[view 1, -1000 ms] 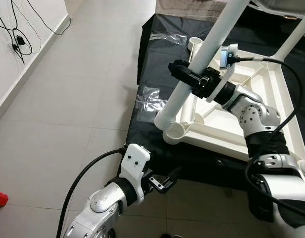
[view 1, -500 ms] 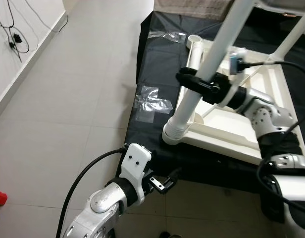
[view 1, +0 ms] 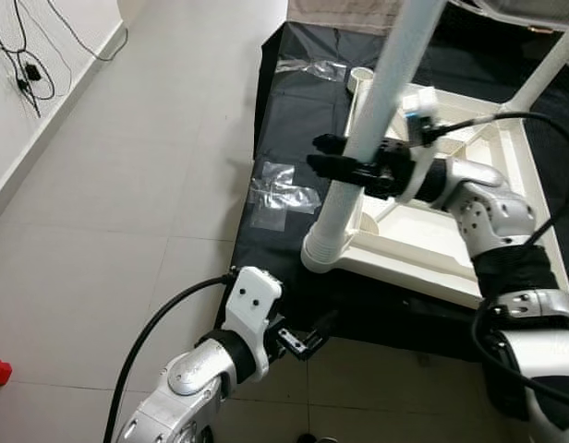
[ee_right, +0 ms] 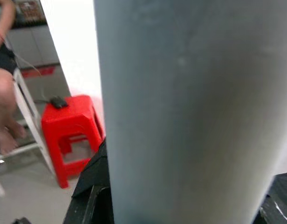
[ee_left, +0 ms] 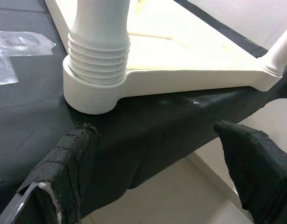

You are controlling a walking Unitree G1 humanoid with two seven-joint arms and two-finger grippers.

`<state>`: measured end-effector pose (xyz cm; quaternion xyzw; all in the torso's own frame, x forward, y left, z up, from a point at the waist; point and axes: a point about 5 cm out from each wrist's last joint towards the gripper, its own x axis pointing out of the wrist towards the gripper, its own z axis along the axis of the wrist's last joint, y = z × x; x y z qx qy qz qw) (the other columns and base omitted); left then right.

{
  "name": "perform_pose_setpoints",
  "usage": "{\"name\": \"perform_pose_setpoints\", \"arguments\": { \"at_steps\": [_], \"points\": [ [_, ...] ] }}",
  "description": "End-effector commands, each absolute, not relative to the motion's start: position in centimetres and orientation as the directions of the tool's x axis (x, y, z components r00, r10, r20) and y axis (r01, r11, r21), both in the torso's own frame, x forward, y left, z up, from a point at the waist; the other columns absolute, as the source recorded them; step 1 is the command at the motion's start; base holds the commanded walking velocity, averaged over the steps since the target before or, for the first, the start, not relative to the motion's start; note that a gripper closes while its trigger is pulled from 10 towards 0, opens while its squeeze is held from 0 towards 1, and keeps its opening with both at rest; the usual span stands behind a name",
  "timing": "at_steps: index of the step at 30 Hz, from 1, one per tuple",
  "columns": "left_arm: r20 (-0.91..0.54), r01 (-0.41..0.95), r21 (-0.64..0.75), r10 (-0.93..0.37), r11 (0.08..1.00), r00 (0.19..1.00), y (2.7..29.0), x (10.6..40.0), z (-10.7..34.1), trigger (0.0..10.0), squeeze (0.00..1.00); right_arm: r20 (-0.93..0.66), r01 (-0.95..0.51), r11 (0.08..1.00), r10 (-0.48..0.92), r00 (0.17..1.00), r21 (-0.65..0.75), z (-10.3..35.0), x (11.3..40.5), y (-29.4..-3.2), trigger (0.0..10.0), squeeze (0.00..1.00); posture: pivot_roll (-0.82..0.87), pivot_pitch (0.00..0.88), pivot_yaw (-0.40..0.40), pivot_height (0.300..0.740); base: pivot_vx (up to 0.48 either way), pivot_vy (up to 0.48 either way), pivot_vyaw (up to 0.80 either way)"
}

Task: Building children table

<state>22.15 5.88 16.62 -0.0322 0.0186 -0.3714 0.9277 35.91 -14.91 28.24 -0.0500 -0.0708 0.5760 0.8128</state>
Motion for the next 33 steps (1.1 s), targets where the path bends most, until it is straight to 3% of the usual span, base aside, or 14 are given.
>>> {"name": "perform_pose_setpoints", "arguments": {
  "at_steps": [1,8,19,22,28,33],
  "points": [
    [-0.029,0.692,-0.087,-0.696,0.717,0.717,5.7,21.9,16.3,10.0,0.00,-0.128,-0.923,0.376,0.914,0.384,-0.084,23.6,36.1,-15.1,10.0,0.00,0.12,0.260,-0.119,0.740,0.000,0.000,0.00],
    [-0.029,0.692,-0.087,-0.696,0.717,0.717,5.7,22.0,16.3,10.0,0.00,-0.125,-0.930,0.359,0.922,0.367,-0.082,22.0,34.8,-14.6,10.0,0.00,0.12,0.257,-0.119,0.740,0.000,0.000,0.00],
    [-0.032,0.694,-0.086,-0.698,0.715,0.715,5.7,21.9,16.2,10.0,0.00,-0.071,-0.812,0.583,0.810,0.582,-0.010,20.7,35.8,-16.0,10.0,0.00,0.12,0.247,-0.120,0.740,0.000,0.000,0.00],
    [-0.032,0.694,-0.086,-0.698,0.715,0.716,5.7,21.9,16.1,10.0,0.00,-0.056,-0.717,0.696,0.717,0.695,0.023,20.3,36.3,-16.7,10.0,0.00,0.12,0.237,-0.120,0.740,0.000,0.000,0.00],
    [-0.029,0.694,-0.085,-0.698,0.715,0.716,5.6,21.9,16.2,10.0,0.00,-0.050,-0.697,0.716,0.698,0.715,0.034,19.7,35.7,-16.8,10.0,0.00,0.12,0.233,-0.119,0.740,0.000,0.000,0.00],
    [-0.018,0.682,-0.079,-0.685,0.727,0.729,5.8,22.4,16.4,10.0,0.00,-0.003,-0.582,0.812,0.583,0.813,0.037,19.7,35.1,-16.6,10.0,0.00,0.12,0.231,-0.115,0.740,0.000,0.000,0.00]
  ]
}}
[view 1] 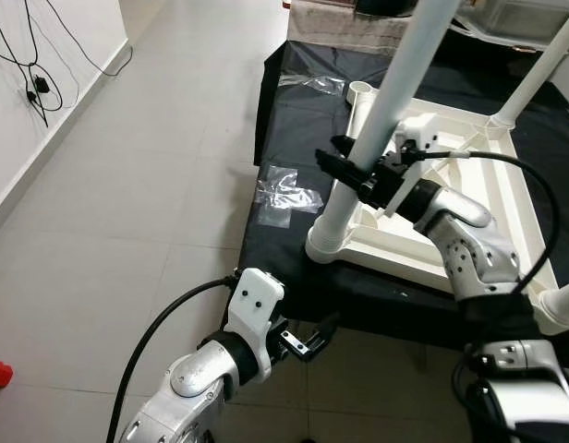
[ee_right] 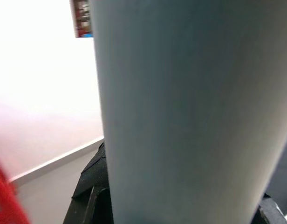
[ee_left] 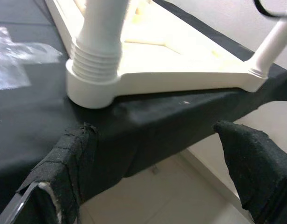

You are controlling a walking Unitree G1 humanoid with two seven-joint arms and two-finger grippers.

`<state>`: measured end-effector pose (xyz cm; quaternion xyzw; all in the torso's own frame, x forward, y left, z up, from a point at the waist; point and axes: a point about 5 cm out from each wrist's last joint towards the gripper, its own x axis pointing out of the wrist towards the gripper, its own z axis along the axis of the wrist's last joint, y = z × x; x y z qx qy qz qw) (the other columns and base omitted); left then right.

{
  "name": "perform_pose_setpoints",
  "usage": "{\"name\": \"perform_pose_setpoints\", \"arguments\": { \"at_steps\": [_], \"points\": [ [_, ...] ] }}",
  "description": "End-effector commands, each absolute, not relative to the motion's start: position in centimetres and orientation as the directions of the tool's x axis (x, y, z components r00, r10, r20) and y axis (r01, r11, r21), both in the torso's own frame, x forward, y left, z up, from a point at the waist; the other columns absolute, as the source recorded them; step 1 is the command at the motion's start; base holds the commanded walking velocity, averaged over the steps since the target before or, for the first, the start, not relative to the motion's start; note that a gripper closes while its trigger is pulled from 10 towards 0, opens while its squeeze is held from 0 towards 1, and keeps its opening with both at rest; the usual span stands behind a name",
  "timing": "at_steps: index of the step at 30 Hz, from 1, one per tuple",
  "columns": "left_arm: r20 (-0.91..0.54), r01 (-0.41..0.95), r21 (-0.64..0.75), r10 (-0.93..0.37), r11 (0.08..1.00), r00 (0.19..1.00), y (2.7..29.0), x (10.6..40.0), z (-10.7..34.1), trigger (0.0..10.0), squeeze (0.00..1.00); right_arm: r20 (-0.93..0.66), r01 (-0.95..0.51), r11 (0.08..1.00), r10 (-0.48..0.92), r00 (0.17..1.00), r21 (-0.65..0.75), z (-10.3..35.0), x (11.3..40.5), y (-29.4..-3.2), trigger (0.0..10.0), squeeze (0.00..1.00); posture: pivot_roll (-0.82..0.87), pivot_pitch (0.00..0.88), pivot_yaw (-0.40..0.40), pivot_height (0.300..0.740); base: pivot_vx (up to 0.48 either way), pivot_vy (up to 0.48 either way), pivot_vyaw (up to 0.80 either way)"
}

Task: Building children table

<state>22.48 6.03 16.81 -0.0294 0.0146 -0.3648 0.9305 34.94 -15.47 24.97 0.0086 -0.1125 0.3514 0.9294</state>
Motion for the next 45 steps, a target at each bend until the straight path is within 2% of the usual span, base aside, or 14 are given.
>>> {"name": "perform_pose_setpoints", "arguments": {
  "at_steps": [1,5,10,11,12,13,15,21,34,35,37,38,39,45],
  "points": [
    [-0.017,0.678,-0.075,-0.681,0.731,0.732,5.9,22.7,16.4,10.0,0.00,0.004,-0.540,0.841,0.540,0.841,0.033,19.7,34.9,-16.5,10.0,0.00,0.12,0.231,-0.111,0.740,0.000,0.000,0.00],
    [-0.016,0.677,-0.073,-0.679,0.733,0.734,6.0,22.8,16.4,10.0,0.00,0.007,-0.517,0.856,0.517,0.856,0.030,19.7,34.8,-16.4,10.0,0.00,0.12,0.231,-0.111,0.740,0.000,0.000,0.00],
    [-0.016,0.673,-0.069,-0.675,0.737,0.738,6.1,23.0,16.4,10.0,0.00,-0.001,-0.232,0.968,0.234,0.972,0.097,19.9,35.2,-17.0,10.0,0.00,0.12,0.228,-0.107,0.740,0.000,0.000,0.00],
    [-0.017,0.671,-0.067,-0.673,0.738,0.739,6.1,23.1,16.4,10.0,0.00,-0.010,-0.072,0.989,0.074,0.997,0.130,19.8,35.3,-17.6,10.0,0.00,0.12,0.228,-0.106,0.740,0.000,0.000,0.00],
    [-0.017,0.670,-0.066,-0.672,0.739,0.740,6.1,23.2,16.4,10.0,0.00,-0.021,0.102,0.984,-0.100,0.995,0.144,19.7,35.1,-18.3,10.0,0.00,0.12,0.226,-0.104,0.740,0.000,0.000,0.00],
    [-0.017,0.670,-0.066,-0.672,0.739,0.740,6.1,23.2,16.4,10.0,0.00,-0.021,0.102,0.984,-0.100,0.995,0.144,19.7,35.1,-18.3,10.0,0.00,0.12,0.226,-0.104,0.740,0.000,0.000,0.00],
    [-0.014,0.669,-0.063,-0.671,0.740,0.741,6.1,23.4,16.4,10.0,0.00,-0.034,0.327,0.928,-0.327,0.945,0.180,19.7,34.1,-18.7,10.0,0.00,0.12,0.225,-0.102,0.740,0.000,0.000,0.00],
    [-0.012,0.665,-0.055,-0.667,0.744,0.745,6.3,23.7,16.4,10.0,0.00,0.014,0.460,0.871,-0.469,0.883,0.174,20.5,33.3,-16.6,10.0,0.00,0.13,0.220,-0.097,0.740,0.000,0.000,0.00],
    [-0.009,0.655,-0.039,-0.656,0.755,0.755,6.7,24.1,16.4,10.0,0.00,-0.019,0.521,0.847,-0.522,0.853,0.107,20.9,34.4,-13.8,10.0,0.00,0.13,0.215,-0.103,0.740,0.000,0.000,0.00],
    [-0.007,0.654,-0.039,-0.655,0.755,0.756,6.7,24.1,16.4,10.0,0.00,-0.040,0.420,0.895,-0.419,0.907,0.151,20.6,34.9,-13.2,10.0,0.00,0.12,0.217,-0.106,0.740,0.000,0.000,0.00],
    [-0.007,0.654,-0.039,-0.655,0.755,0.756,6.7,24.1,16.4,10.0,0.00,-0.040,0.420,0.895,-0.419,0.907,0.151,20.6,34.9,-13.2,10.0,0.00,0.12,0.217,-0.106,0.740,0.000,0.000,0.00],
    [-0.004,0.656,-0.041,-0.656,0.754,0.755,6.5,24.2,16.4,10.0,0.00,-0.066,0.154,0.961,-0.142,0.988,0.230,19.9,35.8,-11.7,10.0,0.00,0.12,0.221,-0.107,0.740,0.000,0.000,0.00],
    [-0.003,0.656,-0.041,-0.657,0.754,0.754,6.5,24.2,16.4,10.0,0.00,-0.081,0.058,0.964,-0.038,0.996,0.259,19.5,36.0,-11.2,10.0,0.00,0.12,0.221,-0.107,0.740,0.000,0.000,0.00],
    [0.001,0.655,-0.037,-0.656,0.755,0.755,6.5,24.2,16.5,10.0,0.00,-0.156,-0.113,0.959,0.158,0.975,0.260,18.0,36.5,-11.3,10.0,0.00,0.12,0.225,-0.114,0.740,0.000,0.000,0.00]
  ]
}}
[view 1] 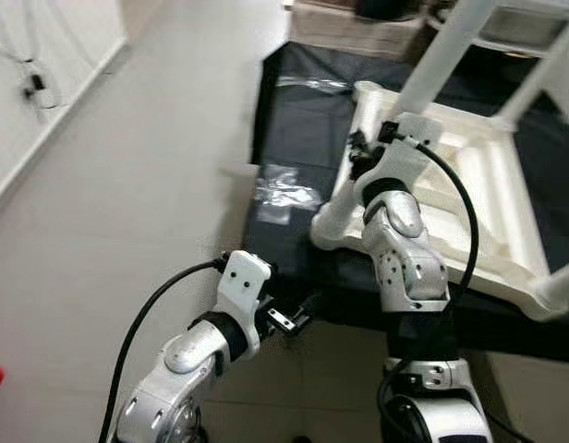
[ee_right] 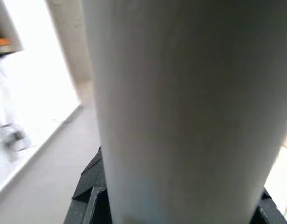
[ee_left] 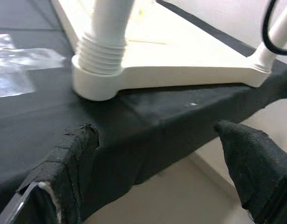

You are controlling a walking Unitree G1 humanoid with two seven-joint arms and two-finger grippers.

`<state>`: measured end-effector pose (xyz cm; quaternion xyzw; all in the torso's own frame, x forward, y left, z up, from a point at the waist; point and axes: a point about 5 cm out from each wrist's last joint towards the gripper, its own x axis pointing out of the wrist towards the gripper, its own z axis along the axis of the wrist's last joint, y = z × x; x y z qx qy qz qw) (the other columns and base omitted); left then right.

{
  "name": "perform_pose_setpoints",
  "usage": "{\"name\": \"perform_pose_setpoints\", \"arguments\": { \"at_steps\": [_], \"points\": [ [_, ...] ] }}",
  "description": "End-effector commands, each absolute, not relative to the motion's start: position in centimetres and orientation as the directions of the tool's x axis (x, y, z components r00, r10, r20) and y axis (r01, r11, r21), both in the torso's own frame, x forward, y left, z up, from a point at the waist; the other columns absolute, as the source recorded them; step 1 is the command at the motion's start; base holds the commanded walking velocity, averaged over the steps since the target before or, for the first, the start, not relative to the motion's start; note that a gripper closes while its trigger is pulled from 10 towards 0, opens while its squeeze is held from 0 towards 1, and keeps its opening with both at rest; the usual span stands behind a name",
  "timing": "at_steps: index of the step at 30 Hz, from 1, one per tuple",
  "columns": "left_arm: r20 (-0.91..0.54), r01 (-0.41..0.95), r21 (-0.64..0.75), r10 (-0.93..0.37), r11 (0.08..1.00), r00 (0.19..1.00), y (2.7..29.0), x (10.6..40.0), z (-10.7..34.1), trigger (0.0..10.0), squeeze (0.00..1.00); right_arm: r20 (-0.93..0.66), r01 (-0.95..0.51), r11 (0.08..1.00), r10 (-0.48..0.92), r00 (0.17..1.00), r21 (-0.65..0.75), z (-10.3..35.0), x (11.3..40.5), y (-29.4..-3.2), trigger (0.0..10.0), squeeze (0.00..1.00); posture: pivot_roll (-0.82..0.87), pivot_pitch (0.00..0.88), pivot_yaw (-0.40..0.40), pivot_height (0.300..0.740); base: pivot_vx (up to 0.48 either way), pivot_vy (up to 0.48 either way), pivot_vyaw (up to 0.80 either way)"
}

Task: Building children table

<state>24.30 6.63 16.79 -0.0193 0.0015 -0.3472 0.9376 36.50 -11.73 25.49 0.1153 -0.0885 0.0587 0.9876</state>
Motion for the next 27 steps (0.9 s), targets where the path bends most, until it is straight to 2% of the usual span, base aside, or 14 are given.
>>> {"name": "perform_pose_setpoints", "arguments": {
  "at_steps": [1,2,5,6,8,9,11,13,15,16,18,19,21,27],
  "points": [
    [0.001,0.653,-0.035,-0.654,0.756,0.757,6.6,24.2,16.5,10.0,0.00,-0.162,-0.192,0.947,0.238,0.958,0.257,17.6,36.7,-11.4,10.0,0.00,0.12,0.229,-0.118,0.740,0.000,0.000,0.00],
    [0.001,0.653,-0.035,-0.654,0.756,0.757,6.6,24.2,16.5,10.0,0.00,-0.162,-0.192,0.947,0.238,0.958,0.257,17.6,36.7,-11.4,10.0,0.00,0.12,0.229,-0.118,0.740,0.000,0.000,0.00],
    [0.002,0.651,-0.032,-0.652,0.758,0.759,6.6,24.1,16.5,10.0,0.00,-0.195,-0.454,0.864,0.494,0.847,0.216,16.8,36.8,-11.2,10.0,0.00,0.12,0.233,-0.124,0.740,0.000,0.000,0.00],
    [0.002,0.651,-0.032,-0.652,0.758,0.759,6.6,24.1,16.5,10.0,0.00,-0.195,-0.454,0.864,0.494,0.847,0.216,16.8,36.8,-11.2,10.0,0.00,0.12,0.233,-0.124,0.740,0.000,0.000,0.00],
    [0.004,0.651,-0.030,-0.651,0.758,0.759,6.6,24.0,16.6,10.0,0.00,-0.217,-0.562,0.807,0.590,0.778,0.180,16.5,36.8,-11.0,10.0,0.00,0.12,0.235,-0.129,0.740,0.000,0.000,0.00],
    [0.004,0.651,-0.030,-0.651,0.758,0.759,6.6,24.0,16.6,10.0,0.00,-0.217,-0.562,0.807,0.590,0.778,0.180,16.5,36.8,-11.0,10.0,0.00,0.12,0.235,-0.129,0.740,0.000,0.000,0.00],
    [0.005,0.652,-0.030,-0.652,0.758,0.758,6.6,23.8,16.6,10.0,0.00,-0.230,-0.650,0.739,0.673,0.703,0.174,16.3,36.8,-10.8,10.0,0.00,0.12,0.235,-0.134,0.740,0.000,0.000,0.00],
    [0.005,0.652,-0.030,-0.652,0.758,0.758,6.6,23.8,16.6,10.0,0.00,-0.230,-0.650,0.739,0.673,0.703,0.174,16.3,36.8,-10.8,10.0,0.00,0.12,0.235,-0.134,0.740,0.000,0.000,0.00],
    [0.006,0.653,-0.028,-0.653,0.757,0.757,6.5,23.7,16.6,10.0,0.00,-0.224,-0.760,0.630,0.773,0.593,0.162,16.2,36.7,-10.6,10.0,0.00,0.13,0.233,-0.143,0.740,0.000,0.000,0.00],
    [0.006,0.653,-0.028,-0.653,0.757,0.757,6.5,23.7,16.6,10.0,0.00,-0.224,-0.760,0.630,0.773,0.593,0.162,16.2,36.7,-10.6,10.0,0.00,0.13,0.233,-0.143,0.740,0.000,0.000,0.00],
    [0.007,0.653,-0.026,-0.653,0.757,0.757,6.5,23.4,16.6,10.0,0.00,-0.209,-0.866,0.477,0.871,0.444,0.151,16.4,36.2,-10.3,10.0,0.00,0.14,0.232,-0.148,0.740,0.000,0.000,0.00],
    [0.007,0.653,-0.026,-0.653,0.757,0.757,6.5,23.4,16.6,10.0,0.00,-0.209,-0.866,0.477,0.871,0.444,0.151,16.4,36.2,-10.3,10.0,0.00,0.14,0.232,-0.148,0.740,0.000,0.000,0.00],
    [0.006,0.653,-0.026,-0.653,0.757,0.757,6.5,23.3,16.6,10.0,0.00,-0.204,-0.913,0.384,0.913,0.353,0.138,16.8,36.1,-10.1,10.0,0.00,0.14,0.230,-0.147,0.740,0.000,0.000,0.00],
    [0.005,0.654,-0.028,-0.654,0.756,0.756,6.5,23.1,16.5,10.0,0.00,-0.194,-0.943,0.314,0.937,0.289,0.112,17.7,36.3,-10.0,10.0,0.00,0.14,0.225,-0.147,0.740,0.000,0.000,0.00]
  ]
}}
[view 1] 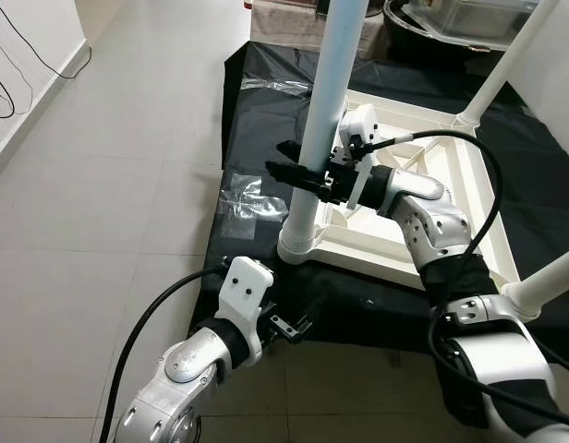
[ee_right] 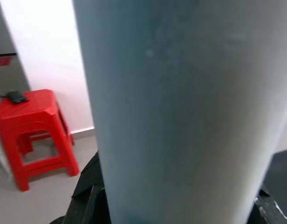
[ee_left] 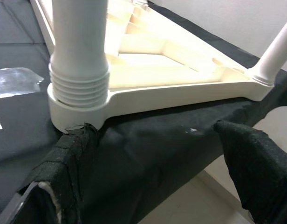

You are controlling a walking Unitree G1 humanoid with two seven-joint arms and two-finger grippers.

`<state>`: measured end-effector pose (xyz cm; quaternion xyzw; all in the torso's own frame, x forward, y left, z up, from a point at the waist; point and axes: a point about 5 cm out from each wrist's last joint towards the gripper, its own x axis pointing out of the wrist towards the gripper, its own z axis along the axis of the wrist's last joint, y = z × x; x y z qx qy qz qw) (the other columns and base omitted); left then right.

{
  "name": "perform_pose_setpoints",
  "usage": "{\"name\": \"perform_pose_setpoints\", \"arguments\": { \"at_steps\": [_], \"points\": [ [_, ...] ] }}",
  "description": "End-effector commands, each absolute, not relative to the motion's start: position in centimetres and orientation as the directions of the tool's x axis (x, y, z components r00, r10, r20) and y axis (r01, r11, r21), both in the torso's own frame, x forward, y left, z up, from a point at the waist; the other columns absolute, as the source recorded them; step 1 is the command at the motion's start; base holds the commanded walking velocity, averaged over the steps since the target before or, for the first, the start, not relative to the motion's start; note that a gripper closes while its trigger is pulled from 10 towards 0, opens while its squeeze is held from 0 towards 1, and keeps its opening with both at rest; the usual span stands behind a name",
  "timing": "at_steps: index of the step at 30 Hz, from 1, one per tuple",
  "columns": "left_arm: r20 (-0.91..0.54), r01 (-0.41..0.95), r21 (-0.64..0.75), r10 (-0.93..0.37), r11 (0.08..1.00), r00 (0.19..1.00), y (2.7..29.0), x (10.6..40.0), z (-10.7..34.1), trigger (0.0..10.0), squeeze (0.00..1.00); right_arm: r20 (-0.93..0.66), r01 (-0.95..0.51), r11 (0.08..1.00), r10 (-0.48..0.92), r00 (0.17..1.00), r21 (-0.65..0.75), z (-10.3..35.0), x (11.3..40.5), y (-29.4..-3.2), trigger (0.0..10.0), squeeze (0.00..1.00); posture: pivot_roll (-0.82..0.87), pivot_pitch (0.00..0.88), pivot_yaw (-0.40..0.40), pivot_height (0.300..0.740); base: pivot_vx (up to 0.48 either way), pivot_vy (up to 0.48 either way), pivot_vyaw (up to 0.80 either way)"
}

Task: Building children table

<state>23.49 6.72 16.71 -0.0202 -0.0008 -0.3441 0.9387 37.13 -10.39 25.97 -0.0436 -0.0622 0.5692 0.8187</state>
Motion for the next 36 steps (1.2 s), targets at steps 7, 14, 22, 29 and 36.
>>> {"name": "perform_pose_setpoints", "arguments": {
  "at_steps": [7,14,22,29,36],
  "points": [
    [0.006,0.656,-0.029,-0.656,0.755,0.755,6.4,23.1,16.4,10.0,0.00,-0.031,-0.878,0.458,0.888,0.458,0.141,19.5,37.8,-10.8,10.0,0.00,0.13,0.212,-0.148,0.740,0.000,0.000,0.00],
    [0.007,0.654,-0.025,-0.654,0.756,0.756,6.5,23.4,16.4,10.0,0.00,0.103,-0.893,0.401,0.898,0.427,0.206,19.5,36.9,-11.7,10.0,0.00,0.13,0.206,-0.136,0.740,0.000,0.000,0.00],
    [0.008,0.653,-0.017,-0.653,0.757,0.757,6.6,23.7,16.5,10.0,0.00,0.039,-0.922,0.360,0.929,0.369,0.141,18.1,35.5,-11.5,10.0,0.00,0.13,0.214,-0.128,0.740,0.000,0.000,0.00],
    [0.010,0.651,-0.013,-0.651,0.759,0.759,6.7,23.7,16.5,10.0,0.00,-0.050,-0.915,0.390,0.921,0.386,0.105,17.9,35.9,-10.9,10.0,0.00,0.13,0.218,-0.129,0.740,0.000,0.000,0.00],
    [0.011,0.652,-0.013,-0.651,0.759,0.759,6.7,23.6,16.6,10.0,0.00,-0.058,-0.970,0.153,0.988,0.145,0.188,17.8,34.1,-11.2,10.0,0.00,0.13,0.227,-0.133,0.740,0.000,0.000,0.00]
  ]
}}
